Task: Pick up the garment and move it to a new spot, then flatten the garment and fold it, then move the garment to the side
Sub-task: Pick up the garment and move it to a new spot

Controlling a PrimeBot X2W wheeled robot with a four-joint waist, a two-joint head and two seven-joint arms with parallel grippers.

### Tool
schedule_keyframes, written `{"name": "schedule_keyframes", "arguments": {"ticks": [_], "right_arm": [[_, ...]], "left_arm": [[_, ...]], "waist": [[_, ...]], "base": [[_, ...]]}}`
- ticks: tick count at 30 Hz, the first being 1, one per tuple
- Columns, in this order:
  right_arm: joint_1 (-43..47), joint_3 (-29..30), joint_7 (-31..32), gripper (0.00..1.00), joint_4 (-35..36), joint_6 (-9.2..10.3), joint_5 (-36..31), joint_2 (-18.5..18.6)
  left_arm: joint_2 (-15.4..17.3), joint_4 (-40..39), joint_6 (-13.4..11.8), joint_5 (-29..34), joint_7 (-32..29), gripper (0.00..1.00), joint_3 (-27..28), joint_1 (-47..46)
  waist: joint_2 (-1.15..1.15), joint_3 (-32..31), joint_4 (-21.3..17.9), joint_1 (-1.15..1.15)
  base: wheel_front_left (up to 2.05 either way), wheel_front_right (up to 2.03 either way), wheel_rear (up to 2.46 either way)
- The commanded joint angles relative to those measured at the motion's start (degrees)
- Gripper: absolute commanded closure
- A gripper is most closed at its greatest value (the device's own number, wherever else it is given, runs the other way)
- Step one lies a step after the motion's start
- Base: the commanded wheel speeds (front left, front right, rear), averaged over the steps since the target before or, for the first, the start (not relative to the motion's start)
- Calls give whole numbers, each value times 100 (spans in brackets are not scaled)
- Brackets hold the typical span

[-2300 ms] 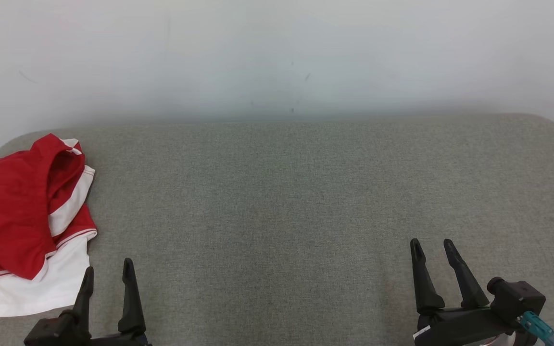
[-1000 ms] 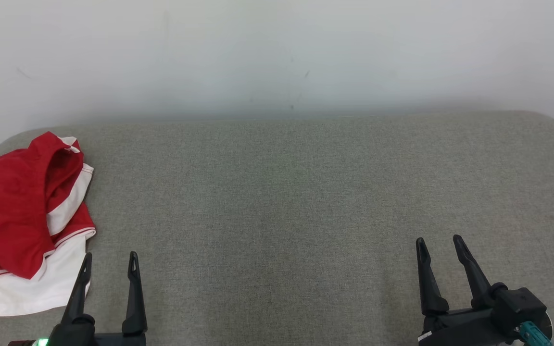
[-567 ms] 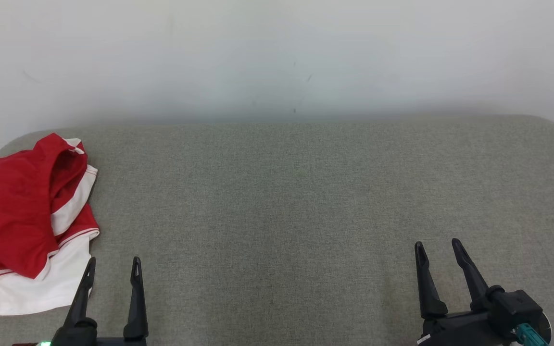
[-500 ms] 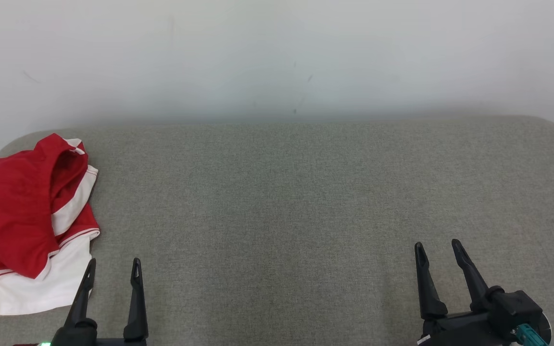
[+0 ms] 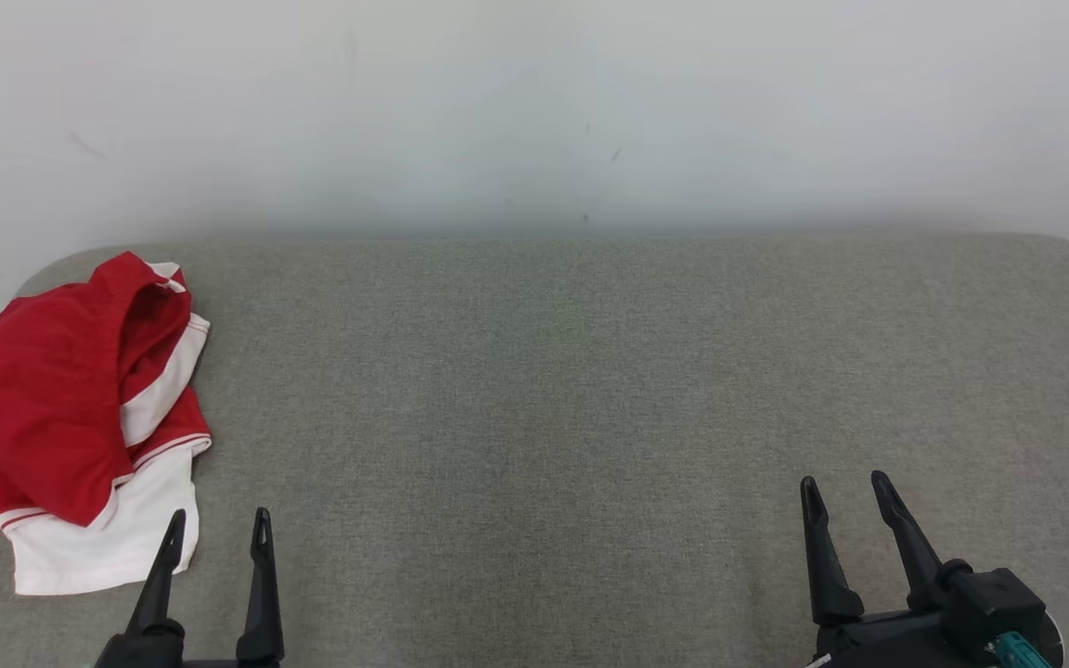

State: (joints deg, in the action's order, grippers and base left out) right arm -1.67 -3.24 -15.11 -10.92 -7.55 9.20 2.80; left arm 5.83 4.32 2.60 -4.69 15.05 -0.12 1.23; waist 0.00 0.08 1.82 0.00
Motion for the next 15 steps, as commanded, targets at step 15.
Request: {"name": "schedule_keyframes", "arguments": {"ticks": [15], "right_arm": [[136,-24,-6,0,-63,12,100,14]], "left_arm": [[30,244,42,-49,20,0,104,-111]], "waist": [[0,45,1111,0]], "base": [[0,0,0]]}}
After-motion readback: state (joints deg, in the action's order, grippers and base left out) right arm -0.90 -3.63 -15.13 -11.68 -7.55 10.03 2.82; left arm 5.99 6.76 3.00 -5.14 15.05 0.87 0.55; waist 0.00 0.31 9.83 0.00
